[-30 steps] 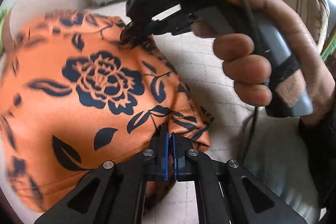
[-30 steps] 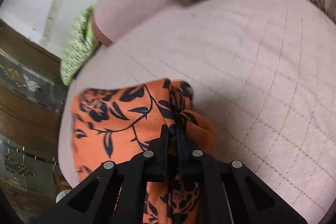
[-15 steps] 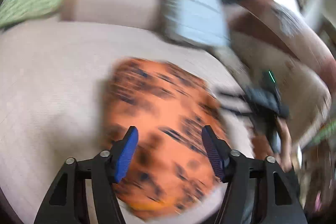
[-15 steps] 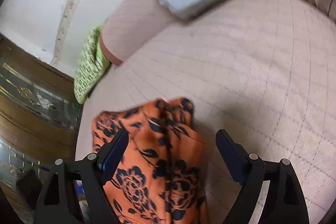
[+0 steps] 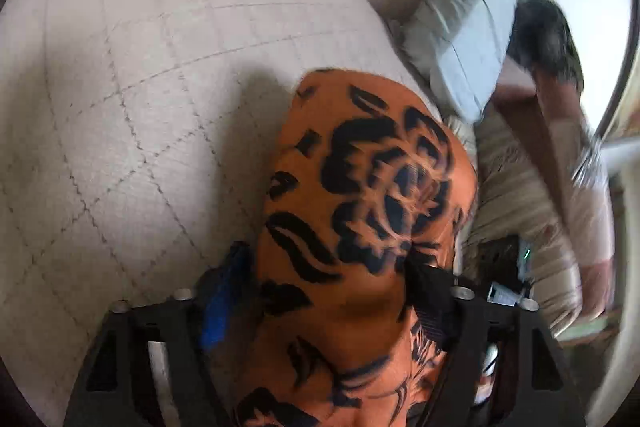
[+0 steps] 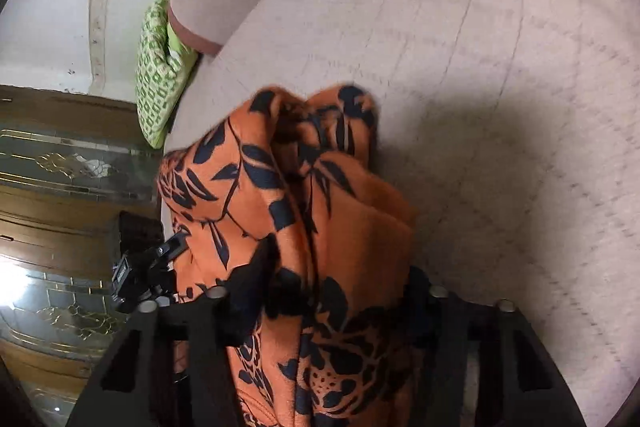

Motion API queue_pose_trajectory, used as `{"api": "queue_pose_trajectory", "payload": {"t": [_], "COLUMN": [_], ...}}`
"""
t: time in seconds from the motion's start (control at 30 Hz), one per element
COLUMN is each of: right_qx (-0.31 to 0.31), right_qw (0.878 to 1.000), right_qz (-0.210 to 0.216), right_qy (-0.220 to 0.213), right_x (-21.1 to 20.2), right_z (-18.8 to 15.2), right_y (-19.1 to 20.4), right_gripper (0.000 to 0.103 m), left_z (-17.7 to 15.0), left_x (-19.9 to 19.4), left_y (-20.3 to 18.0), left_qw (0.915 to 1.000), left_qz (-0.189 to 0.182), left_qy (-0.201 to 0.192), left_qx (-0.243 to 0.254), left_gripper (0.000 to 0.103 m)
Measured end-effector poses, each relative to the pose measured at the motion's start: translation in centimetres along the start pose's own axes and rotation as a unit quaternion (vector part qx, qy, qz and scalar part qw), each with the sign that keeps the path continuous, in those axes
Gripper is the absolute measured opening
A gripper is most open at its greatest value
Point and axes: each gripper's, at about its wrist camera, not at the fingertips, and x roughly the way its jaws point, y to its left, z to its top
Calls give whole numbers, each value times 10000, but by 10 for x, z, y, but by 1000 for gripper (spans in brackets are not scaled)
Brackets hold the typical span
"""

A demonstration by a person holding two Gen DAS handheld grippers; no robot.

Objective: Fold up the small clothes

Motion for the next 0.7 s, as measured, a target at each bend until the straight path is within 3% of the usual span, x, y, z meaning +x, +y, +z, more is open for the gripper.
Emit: {"api": "queue_pose_trajectory", "payload": {"t": [0.07, 0.17, 0.37, 0.47, 0.6, 0.7], "right_qx": [-70, -125, -355, -602, -796, -830], "right_qw": [9999, 9995, 9952, 9947, 9949, 9957], "right_qz": [-84, 124, 755, 636, 416, 175], "right_qy": [-39, -251, -502, -545, -458, -367], "right_x": [1, -11, -27, -8, 37, 64], "right_z": [-1, -7, 1, 29, 61, 67], "right_y": [3, 12, 63, 90, 105, 96], "right_gripper": [40, 27, 26, 26, 27, 28], "left_z": [-8, -11, 3, 17, 48, 56], "left_x": [-9, -37, -120, -142, -129, -108], "left_y": [-14, -31, -60, -48, -1, 37], "left_qw": [9994, 9994, 9953, 9947, 9957, 9960], "left_qz": [195, -125, -174, -29, 5, 408], "left_qy": [-120, -241, -752, -871, -902, -801], "left_qx": [244, 193, 582, 539, 205, 19], "left_gripper": [40, 35, 35, 36, 38, 44]}}
